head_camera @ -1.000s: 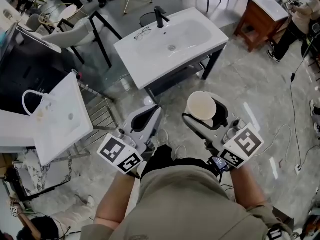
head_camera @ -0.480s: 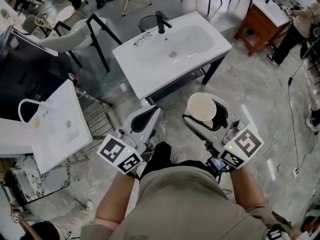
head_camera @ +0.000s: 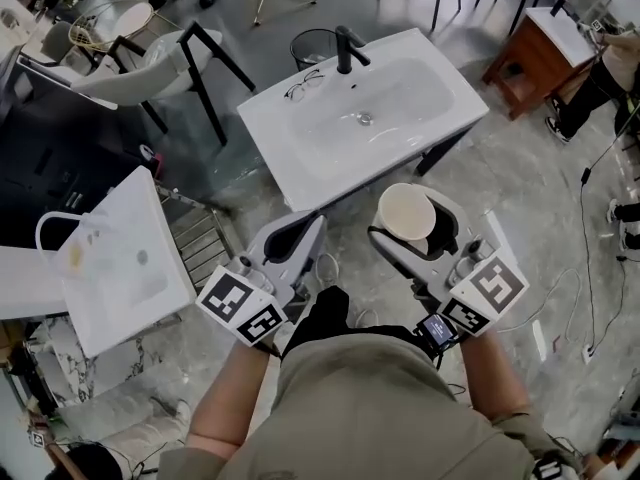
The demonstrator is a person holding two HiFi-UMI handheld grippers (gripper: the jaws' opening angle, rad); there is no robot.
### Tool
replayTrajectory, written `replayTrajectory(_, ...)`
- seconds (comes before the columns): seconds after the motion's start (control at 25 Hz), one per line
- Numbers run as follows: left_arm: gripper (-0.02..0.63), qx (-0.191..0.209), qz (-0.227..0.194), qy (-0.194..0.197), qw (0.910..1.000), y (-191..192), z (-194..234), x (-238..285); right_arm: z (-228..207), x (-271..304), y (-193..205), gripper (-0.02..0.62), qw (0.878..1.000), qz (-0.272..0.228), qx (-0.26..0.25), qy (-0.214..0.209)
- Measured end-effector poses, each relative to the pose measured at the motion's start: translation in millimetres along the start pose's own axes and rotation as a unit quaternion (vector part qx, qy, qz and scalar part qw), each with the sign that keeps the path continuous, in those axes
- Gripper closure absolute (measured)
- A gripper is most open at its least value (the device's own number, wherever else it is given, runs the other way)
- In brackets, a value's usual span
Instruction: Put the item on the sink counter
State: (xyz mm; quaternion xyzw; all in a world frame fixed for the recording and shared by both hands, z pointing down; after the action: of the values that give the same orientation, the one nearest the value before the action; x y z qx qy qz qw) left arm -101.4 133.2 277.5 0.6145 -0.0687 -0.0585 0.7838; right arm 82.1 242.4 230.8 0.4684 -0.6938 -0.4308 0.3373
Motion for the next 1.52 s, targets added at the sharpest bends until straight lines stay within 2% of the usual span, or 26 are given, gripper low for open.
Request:
replayTrajectory(0.76, 0.600, -0.033, 0.003, -0.031, 0.9990, -10, 134, -4, -35, 156, -7, 0.268, 0.999, 0.046, -0.005, -0.021)
replayTrajectory(1.04, 0.600, -0.034, 0.007, -0.036, 0.9988, -15, 181, 3, -53, 211, -7, 0.268, 0.998, 0.061, -0.008, -0.026)
replayTrajectory(1.52, 0.600, -0.045, 0.018, -0.064, 0.9968, -12, 217, -5, -76, 275, 5, 0.268, 0.996, 0.076, -0.026, -0.040)
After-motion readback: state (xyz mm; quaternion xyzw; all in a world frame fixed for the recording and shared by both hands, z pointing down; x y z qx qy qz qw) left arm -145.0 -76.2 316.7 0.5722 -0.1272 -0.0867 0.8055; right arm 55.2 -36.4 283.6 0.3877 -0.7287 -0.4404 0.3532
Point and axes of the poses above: the fingertips, and each gripper's own axes: x forward along the fingers, z to its left, y out of its underside, the point moved 8 cm from there along -x, backward along the fingers, and after that the axes turned 9 degrees about x, right-handed, at the moved point
